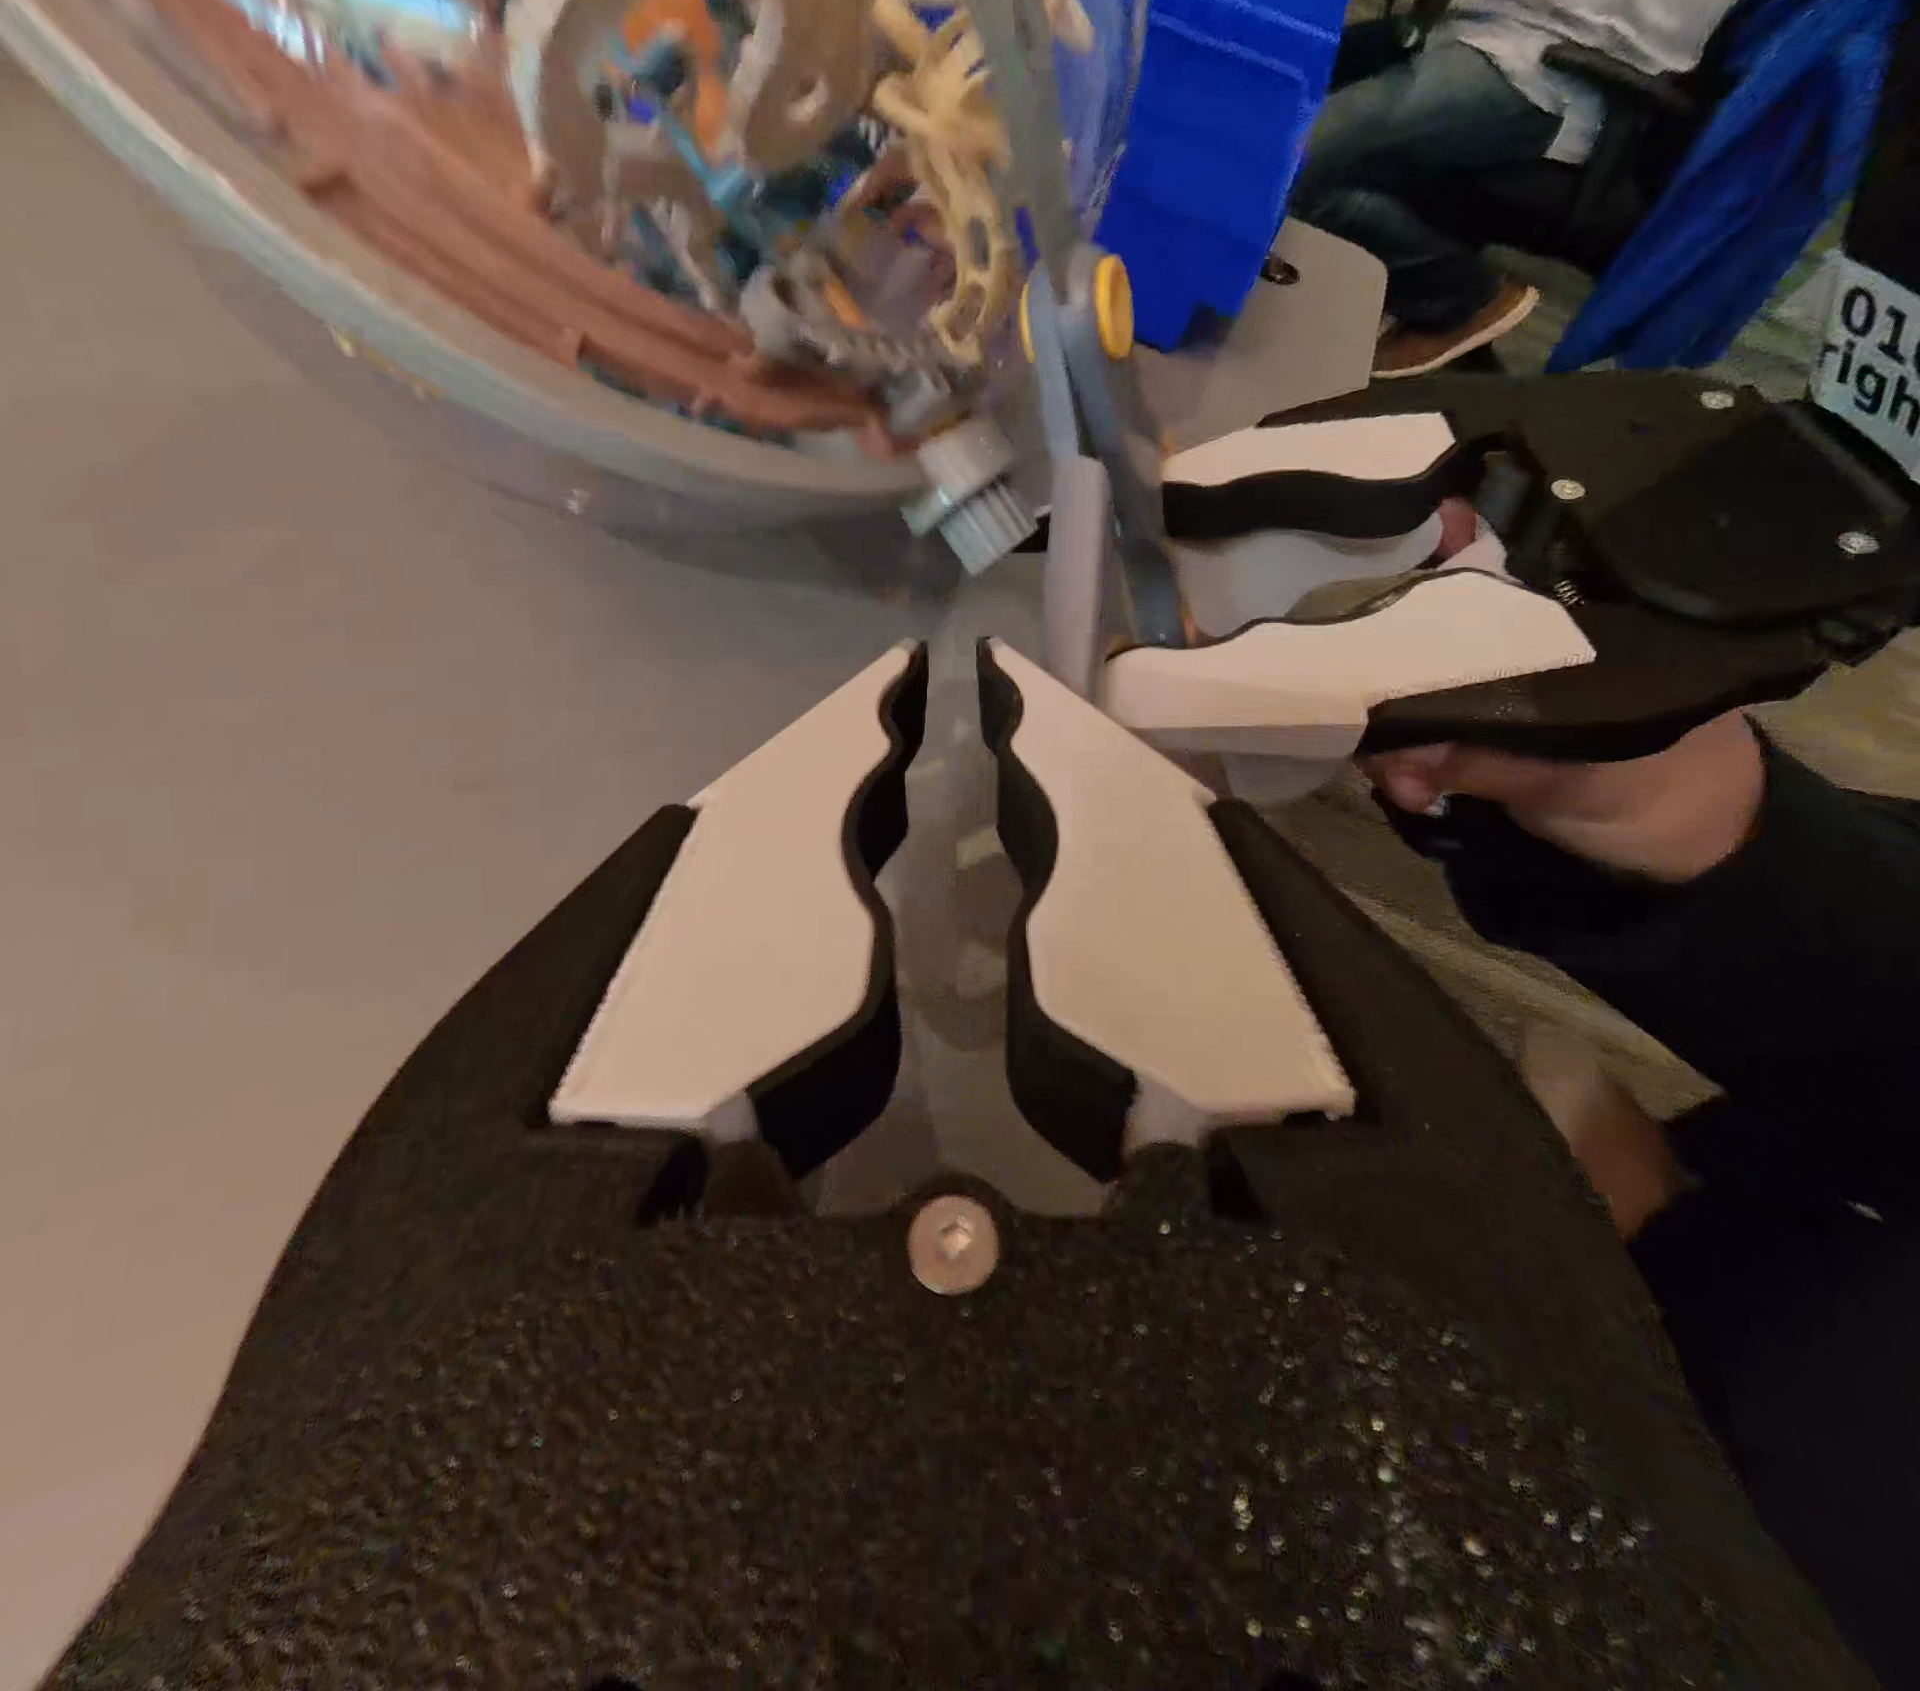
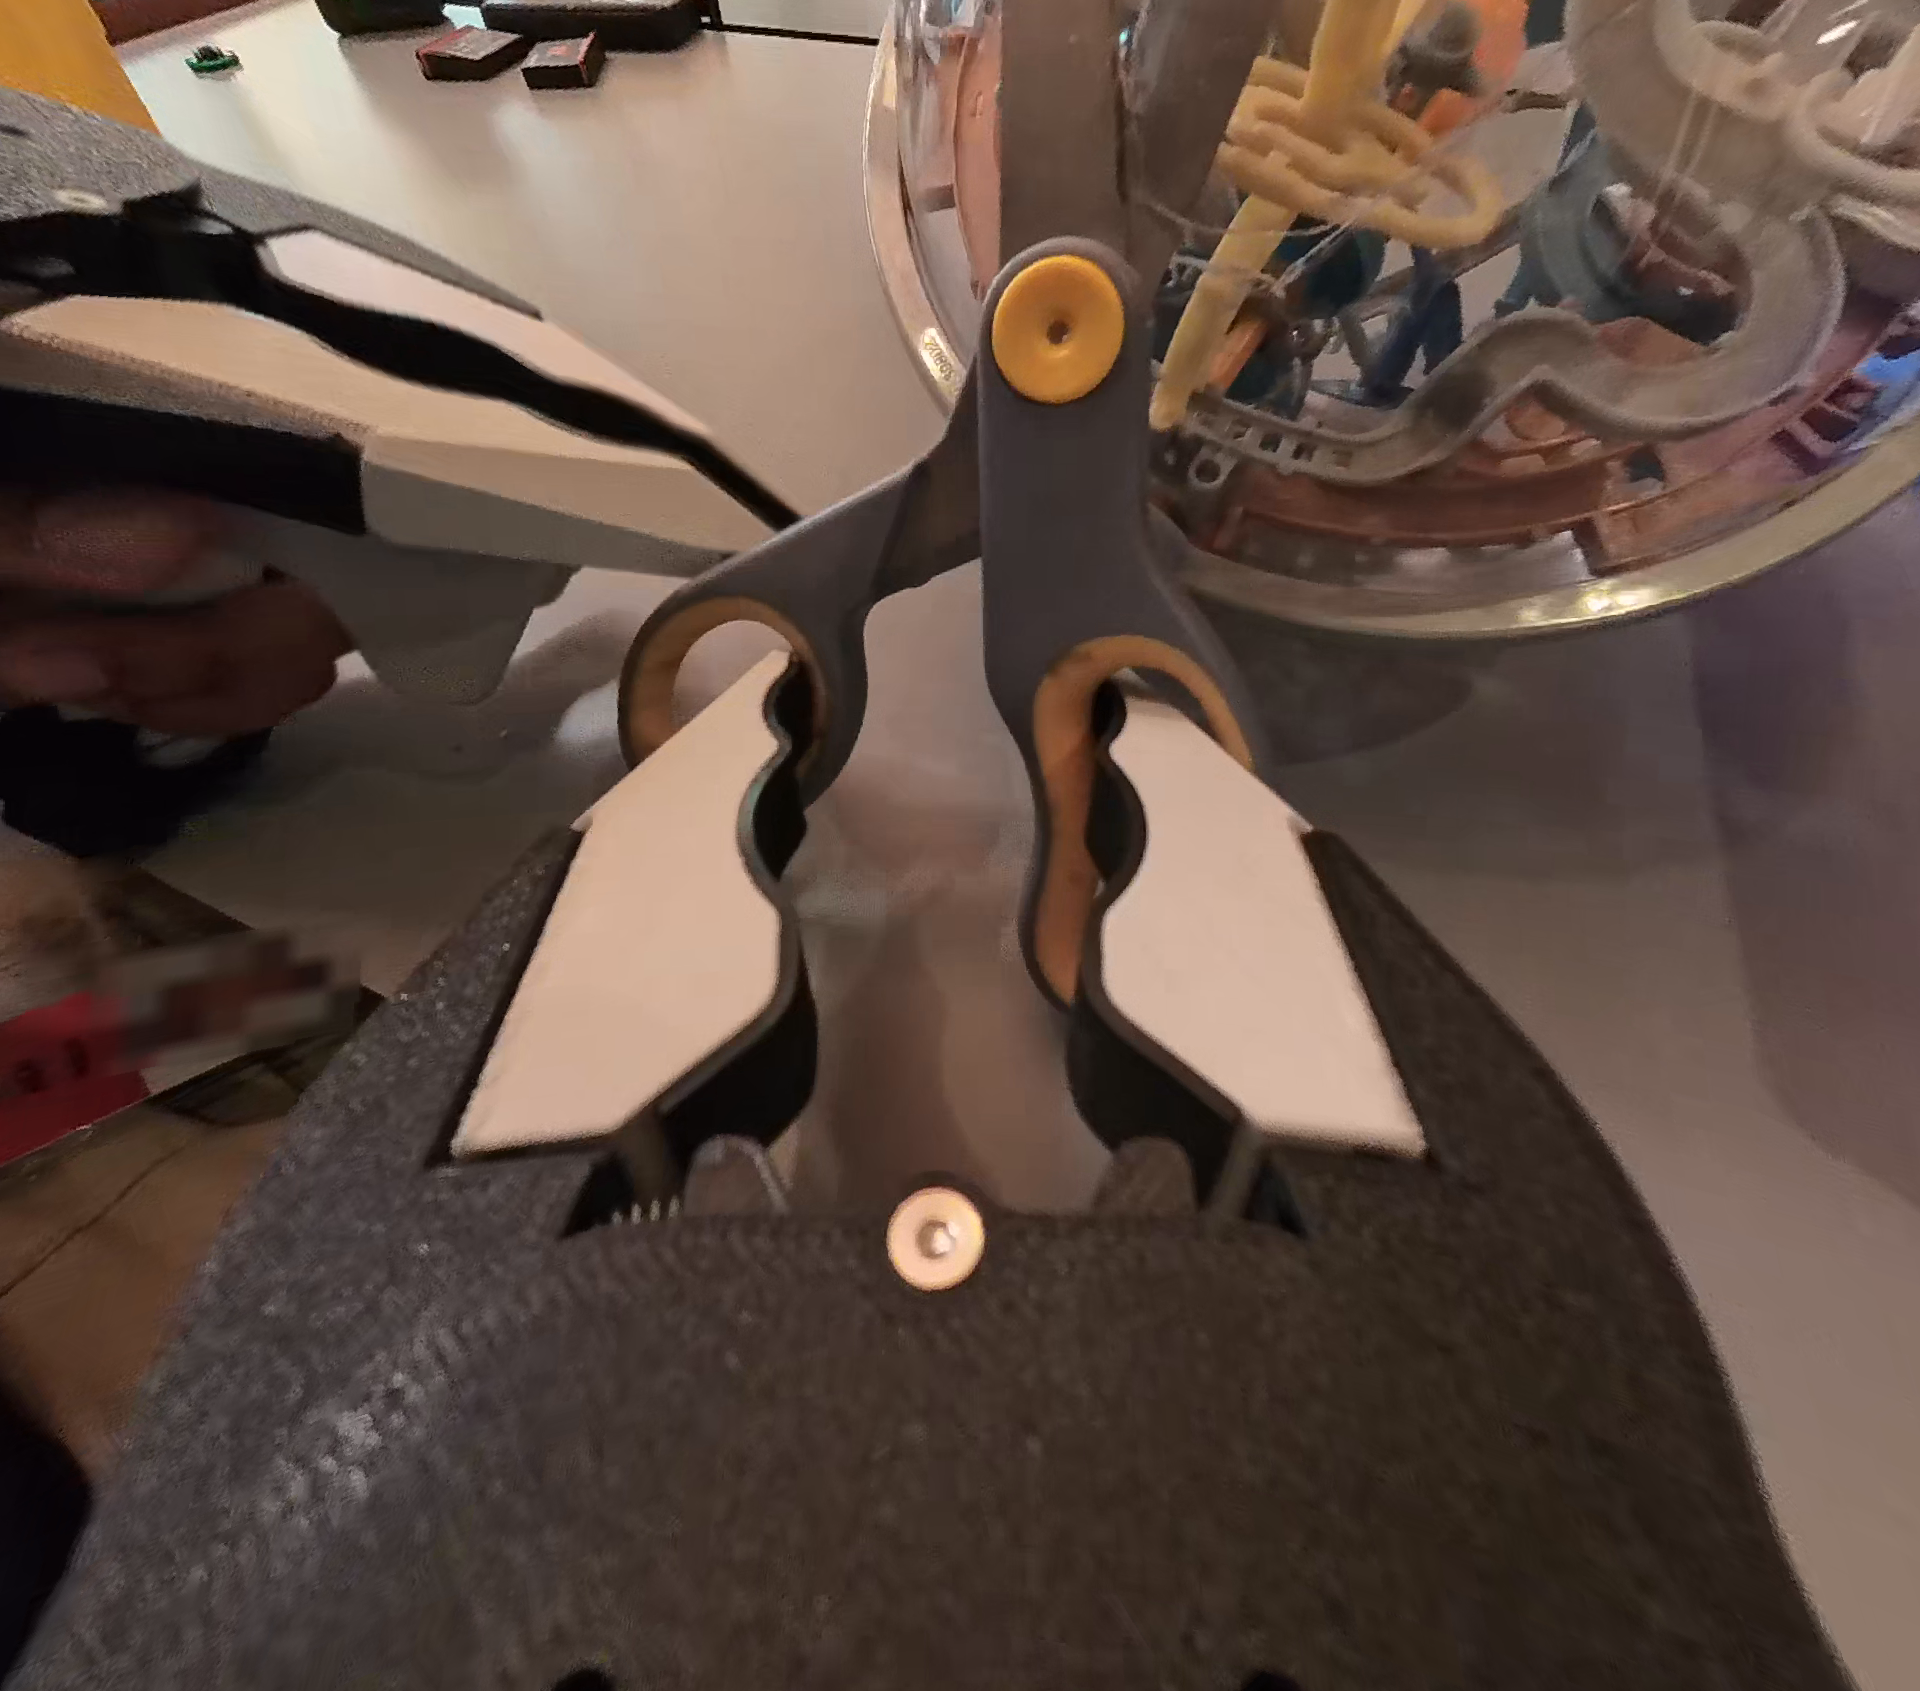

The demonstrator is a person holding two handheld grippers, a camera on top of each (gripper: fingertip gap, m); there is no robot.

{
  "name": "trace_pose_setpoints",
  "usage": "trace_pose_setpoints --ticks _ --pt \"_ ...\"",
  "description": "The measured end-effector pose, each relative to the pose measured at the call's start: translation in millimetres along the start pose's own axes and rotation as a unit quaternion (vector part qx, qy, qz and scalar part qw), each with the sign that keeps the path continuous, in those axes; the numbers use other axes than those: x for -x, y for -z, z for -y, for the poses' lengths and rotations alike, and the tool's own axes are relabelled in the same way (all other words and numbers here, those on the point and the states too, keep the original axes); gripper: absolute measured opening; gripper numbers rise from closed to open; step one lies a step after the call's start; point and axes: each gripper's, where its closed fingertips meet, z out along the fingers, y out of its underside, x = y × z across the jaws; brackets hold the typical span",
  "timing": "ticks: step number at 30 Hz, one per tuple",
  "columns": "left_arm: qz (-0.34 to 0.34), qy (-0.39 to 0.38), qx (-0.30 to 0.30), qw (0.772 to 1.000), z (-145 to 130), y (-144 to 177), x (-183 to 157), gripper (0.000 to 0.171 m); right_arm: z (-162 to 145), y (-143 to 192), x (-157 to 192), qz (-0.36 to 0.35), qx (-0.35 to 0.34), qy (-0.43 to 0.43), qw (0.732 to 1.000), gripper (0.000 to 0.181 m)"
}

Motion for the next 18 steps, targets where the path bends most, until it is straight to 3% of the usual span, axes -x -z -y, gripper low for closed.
trace_pose_setpoints --ticks 9,18 --pt "-0.068 0.059 0.052 0.995 -24 9 -9 0.003 2 0 1 0.021 0.001 -0.008 1.0 0.046" --pt "-0.051 0.056 0.075 0.994 -32 3 -6 0.002 5 -2 8 0.055 0.003 -0.019 0.998 0.044"
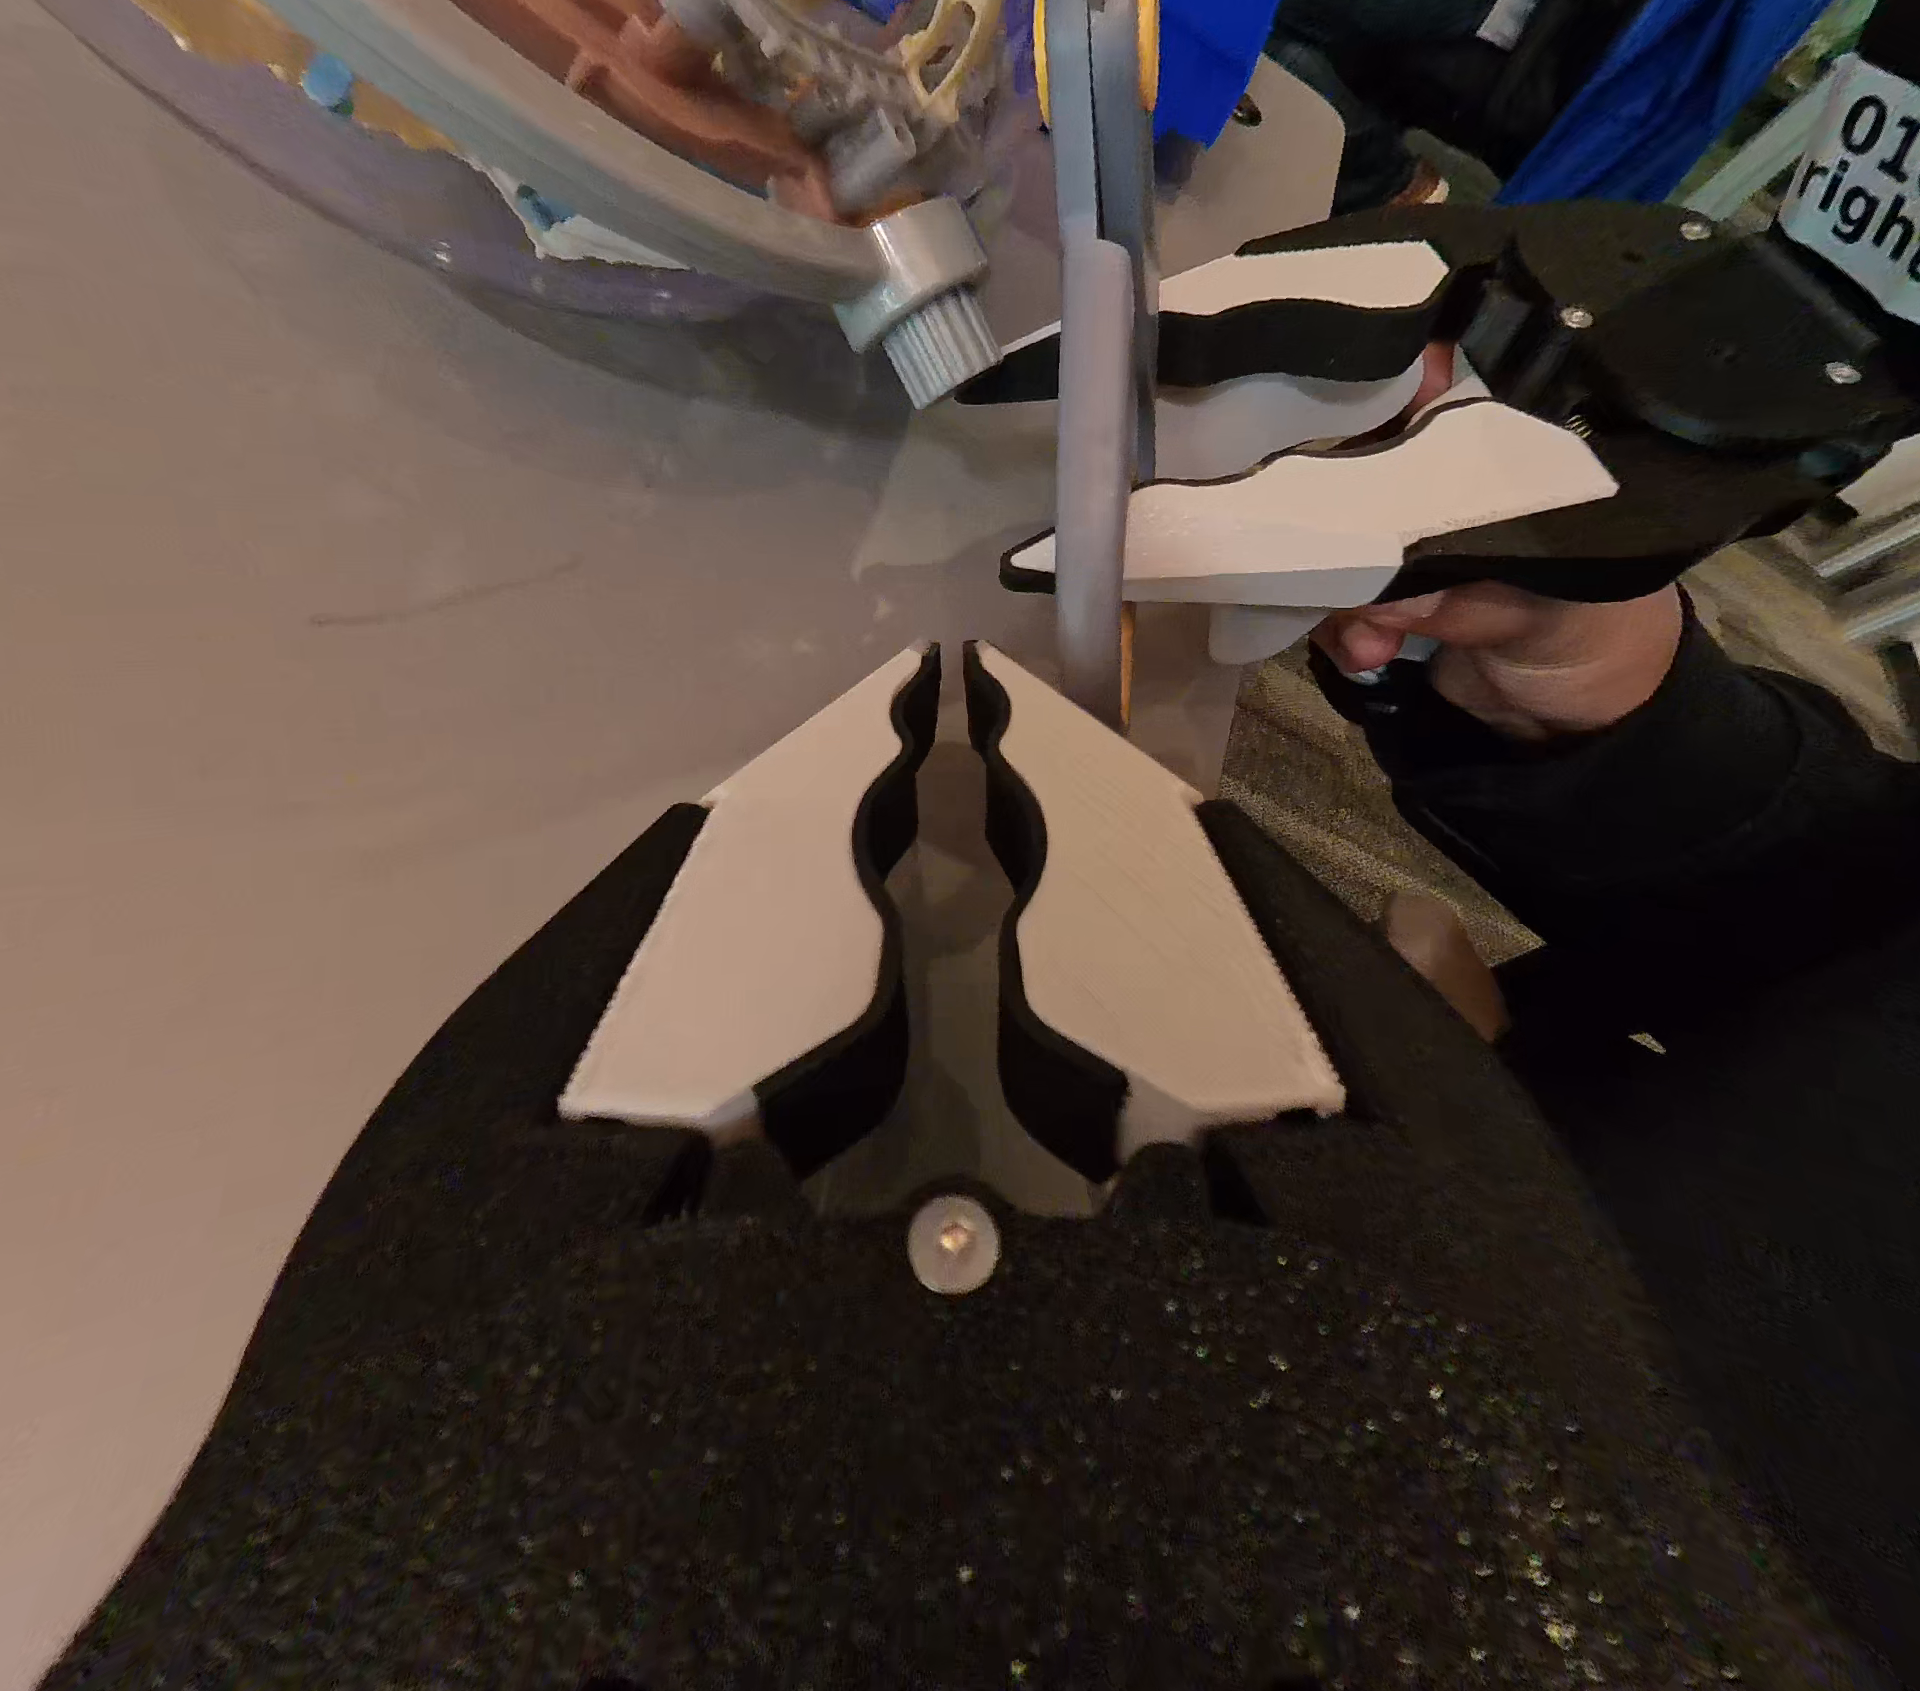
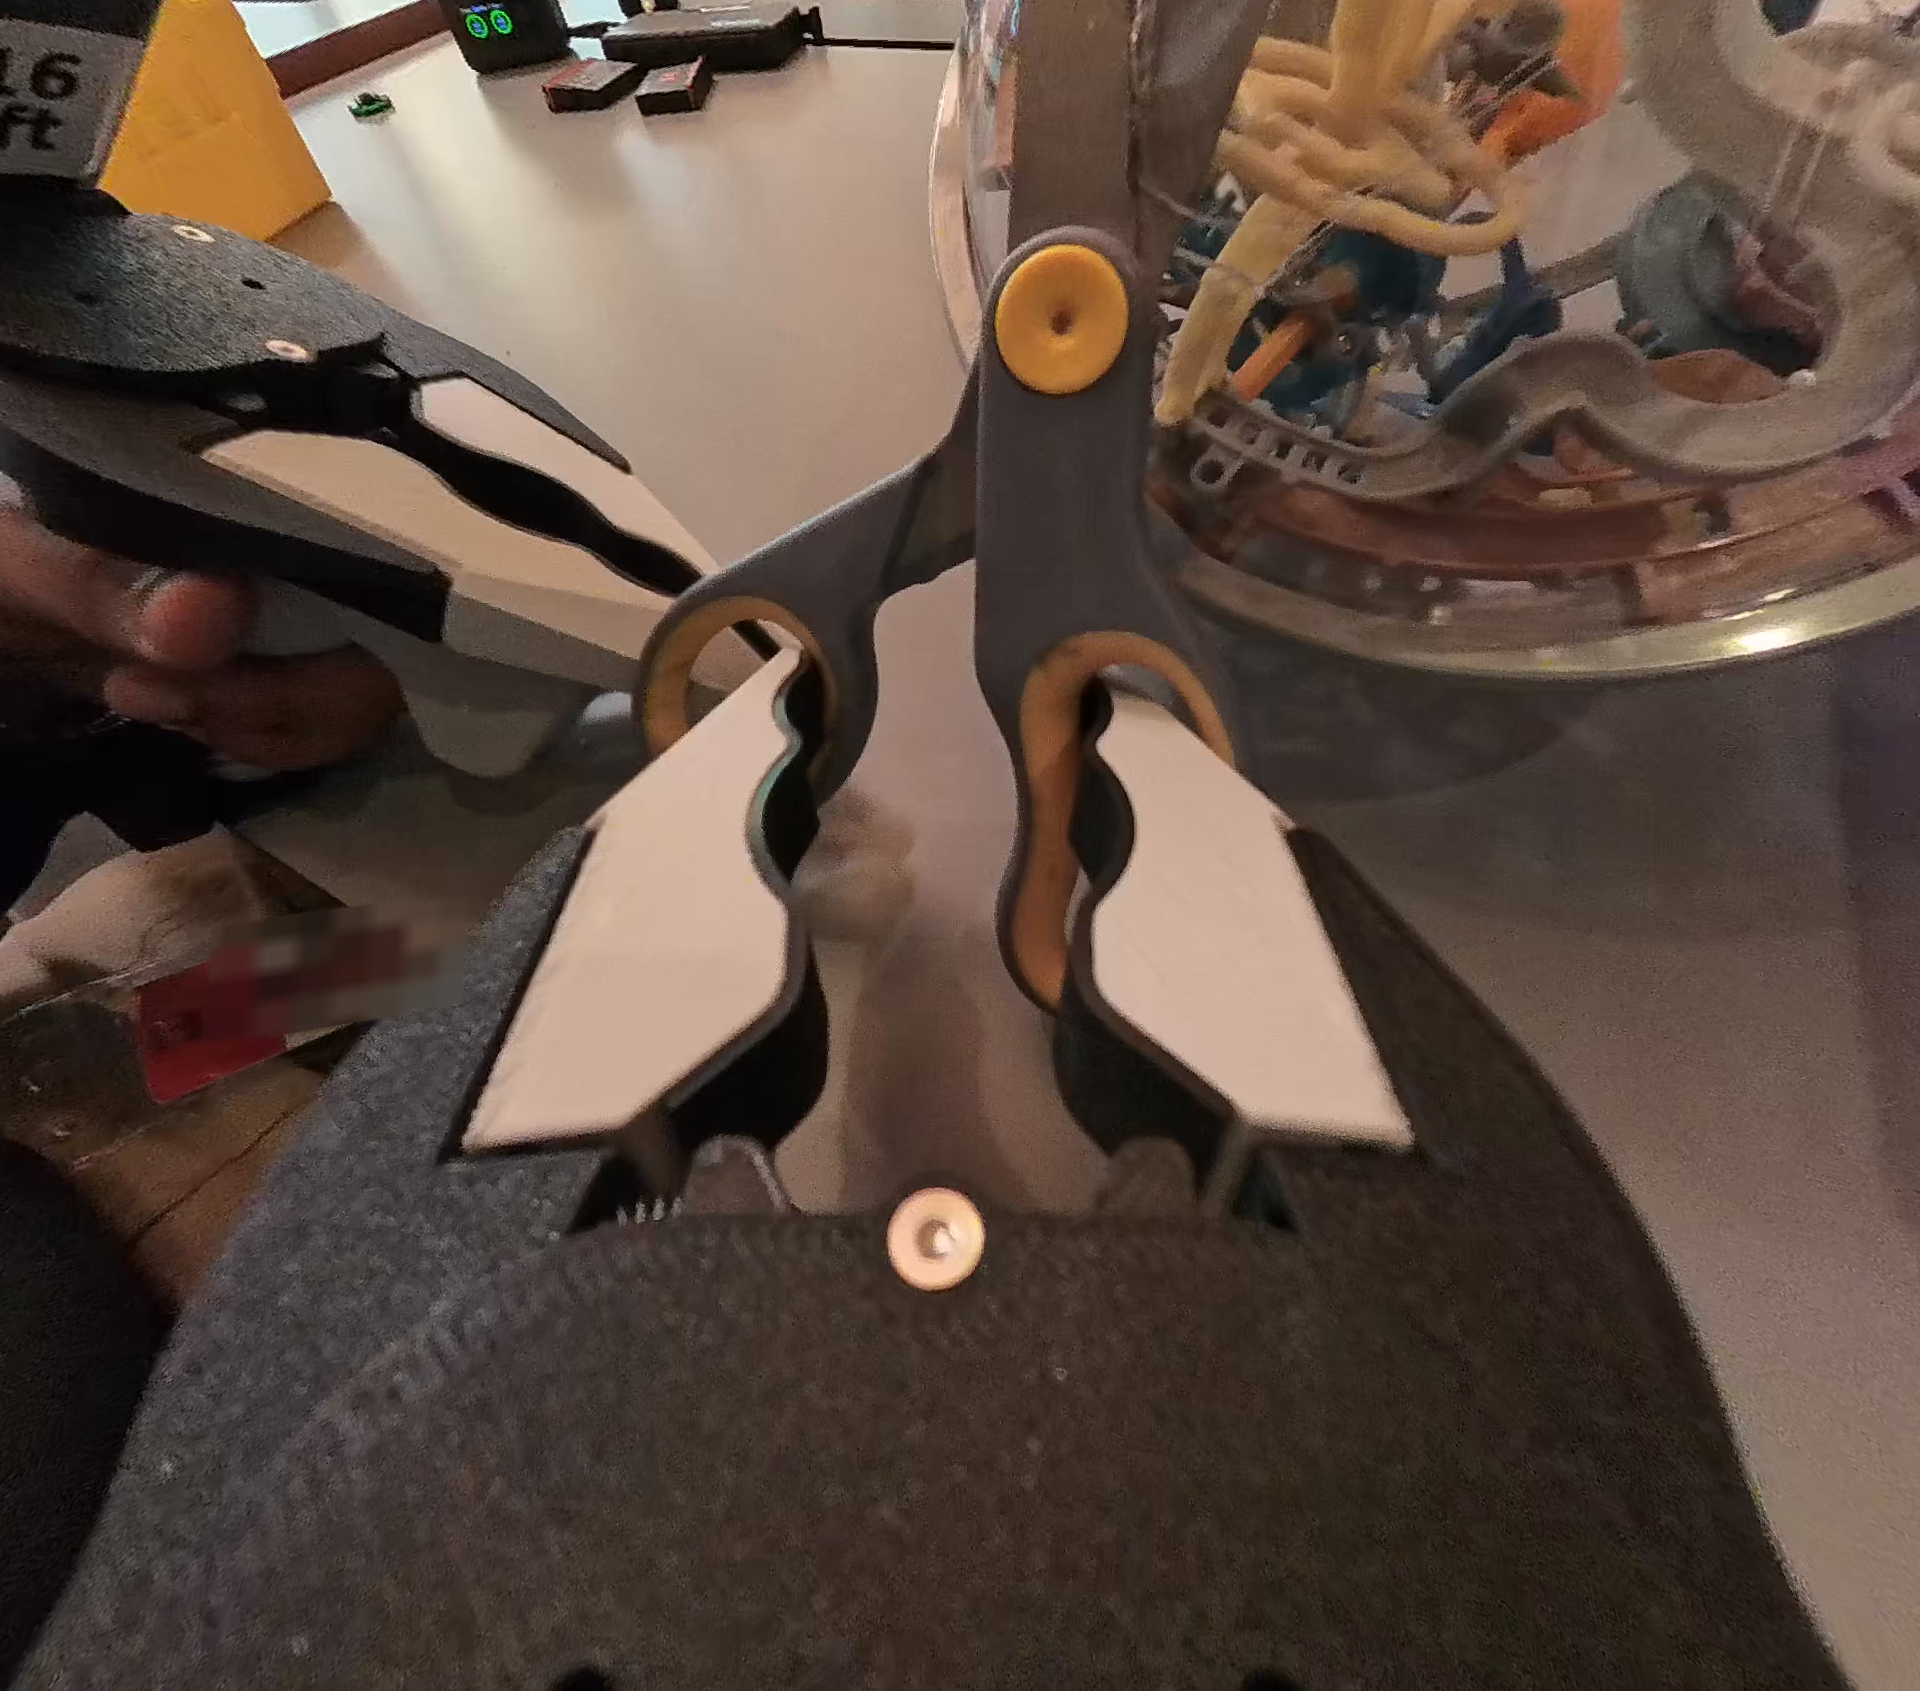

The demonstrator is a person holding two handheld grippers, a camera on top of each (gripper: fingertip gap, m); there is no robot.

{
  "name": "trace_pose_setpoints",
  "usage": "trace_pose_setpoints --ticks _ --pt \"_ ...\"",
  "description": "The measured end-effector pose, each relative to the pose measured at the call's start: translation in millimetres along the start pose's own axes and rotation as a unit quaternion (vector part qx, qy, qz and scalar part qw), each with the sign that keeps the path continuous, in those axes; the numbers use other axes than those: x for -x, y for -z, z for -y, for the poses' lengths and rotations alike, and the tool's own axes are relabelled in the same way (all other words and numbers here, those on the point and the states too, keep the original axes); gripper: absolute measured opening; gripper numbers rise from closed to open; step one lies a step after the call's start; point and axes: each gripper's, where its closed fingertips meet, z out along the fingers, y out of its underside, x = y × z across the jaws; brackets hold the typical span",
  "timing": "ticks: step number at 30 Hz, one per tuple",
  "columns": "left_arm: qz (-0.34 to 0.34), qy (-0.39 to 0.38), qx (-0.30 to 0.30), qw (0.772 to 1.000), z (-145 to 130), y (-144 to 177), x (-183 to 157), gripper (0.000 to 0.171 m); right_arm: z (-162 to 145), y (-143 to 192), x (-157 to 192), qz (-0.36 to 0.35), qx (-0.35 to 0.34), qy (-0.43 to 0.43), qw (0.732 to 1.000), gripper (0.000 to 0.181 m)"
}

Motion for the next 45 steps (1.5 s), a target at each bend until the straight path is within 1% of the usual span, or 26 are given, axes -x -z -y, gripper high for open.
trace_pose_setpoints --ticks 4,7,8,10,12,13,15,17,19,21,23,25,27,29,30,32,33,34,36,38,39,41,42,43,45 --pt "0.002 0.005 0.002 1.0 0 -2 -1 0.0 1 -1 6 0.02 -0.005 -0.007 1.0 0.043" --pt "-0.004 0.022 -0.007 1.0 3 -5 -2 0.0 9 0 21 0.076 -0.022 -0.048 0.996 0.043" --pt "-0.012 0.032 -0.009 0.999 4 -6 -4 0.0 13 1 28 0.098 -0.029 -0.066 0.993 0.042" --pt "-0.053 0.064 -0.029 0.996 9 -6 -14 0.0 16 2 29 0.099 -0.028 -0.067 0.992 0.043" --pt "-0.043 0.073 -0.028 0.996 8 -6 -10 0.0 17 1 29 0.097 -0.027 -0.068 0.993 0.043" --pt "-0.044 0.073 -0.037 0.996 10 -5 -11 0.0 17 0 31 0.112 -0.033 -0.085 0.99 0.043" --pt "-0.069 0.081 -0.055 0.993 14 -1 -19 0.0 22 1 36 0.146 -0.043 -0.117 0.981 0.044" --pt "-0.107 0.104 -0.07 0.986 17 2 -30 0.0 29 4 41 0.181 -0.05 -0.15 0.971 0.044" --pt "-0.14 0.141 -0.081 0.977 18 6 -36 0.003 37 9 44 0.225 -0.062 -0.191 0.953 0.044" --pt "-0.181 0.189 -0.105 0.959 23 15 -39 0.007 45 15 46 0.267 -0.079 -0.235 0.931 0.044" --pt "-0.226 0.235 -0.126 0.937 28 25 -41 0.021 52 18 48 0.303 -0.092 -0.273 0.908 0.044" --pt "-0.257 0.255 -0.127 0.923 29 30 -47 0.036 57 20 53 0.34 -0.098 -0.302 0.885 0.044" --pt "-0.264 0.252 -0.125 0.923 28 31 -52 0.046 64 22 56 0.371 -0.107 -0.335 0.86 0.045" --pt "-0.267 0.246 -0.121 0.924 27 31 -57 0.053 72 23 59 0.405 -0.118 -0.375 0.825 0.046" --pt "-0.269 0.248 -0.123 0.922 27 32 -58 0.055 73 23 62 0.417 -0.118 -0.379 0.817 0.046" --pt "-0.274 0.261 -0.134 0.916 30 36 -57 0.057 71 20 70 0.416 -0.103 -0.361 0.828 0.047" --pt "-0.285 0.27 -0.143 0.908 32 41 -56 0.057 70 19 73 0.416 -0.099 -0.357 0.83 0.047" --pt "-0.295 0.279 -0.152 0.901 34 45 -55 0.056 70 19 76 0.421 -0.098 -0.36 0.827 0.047" --pt "-0.304 0.279 -0.154 0.898 34 48 -57 0.057 72 20 80 0.439 -0.104 -0.374 0.811 0.048" --pt "-0.314 0.275 -0.149 0.896 33 51 -61 0.056 72 21 82 0.448 -0.102 -0.373 0.806 0.049" --pt "-0.322 0.274 -0.149 0.894 33 54 -62 0.057 73 23 83 0.455 -0.103 -0.378 0.8 0.049" --pt "-0.355 0.285 -0.16 0.876 36 66 -65 0.057 77 29 83 0.483 -0.109 -0.399 0.772 0.048" --pt "-0.359 0.288 -0.169 0.872 37 69 -63 0.057 77 30 83 0.488 -0.113 -0.401 0.767 0.048" --pt "-0.355 0.288 -0.175 0.872 37 70 -62 0.057 75 30 84 0.487 -0.113 -0.397 0.77 0.048" --pt "-0.347 0.282 -0.174 0.877 37 69 -65 0.058 70 26 86 0.472 -0.109 -0.383 0.787 0.049"
